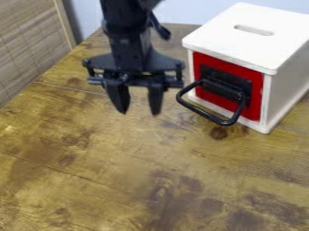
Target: Close the drawer
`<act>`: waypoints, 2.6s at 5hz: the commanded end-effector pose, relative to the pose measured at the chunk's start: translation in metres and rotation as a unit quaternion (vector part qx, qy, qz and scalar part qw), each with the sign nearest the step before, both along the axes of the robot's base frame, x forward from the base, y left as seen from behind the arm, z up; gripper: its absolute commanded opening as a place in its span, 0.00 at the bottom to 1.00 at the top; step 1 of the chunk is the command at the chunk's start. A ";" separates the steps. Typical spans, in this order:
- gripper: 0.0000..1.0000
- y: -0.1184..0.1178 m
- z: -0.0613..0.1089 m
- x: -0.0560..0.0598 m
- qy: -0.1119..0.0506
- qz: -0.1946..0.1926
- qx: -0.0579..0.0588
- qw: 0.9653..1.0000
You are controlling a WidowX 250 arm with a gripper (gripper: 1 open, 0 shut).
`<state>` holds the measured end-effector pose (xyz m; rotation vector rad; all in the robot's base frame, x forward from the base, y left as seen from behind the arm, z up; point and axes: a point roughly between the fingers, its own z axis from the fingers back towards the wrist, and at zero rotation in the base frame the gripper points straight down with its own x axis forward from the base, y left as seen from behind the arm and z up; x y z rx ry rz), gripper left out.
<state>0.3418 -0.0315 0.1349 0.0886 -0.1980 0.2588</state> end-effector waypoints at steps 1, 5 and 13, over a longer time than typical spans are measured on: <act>1.00 0.003 0.027 0.003 -0.039 -0.004 -0.002 0.999; 1.00 0.003 0.009 -0.002 -0.013 0.014 0.009 1.000; 1.00 0.030 -0.004 -0.001 -0.012 0.088 0.010 0.996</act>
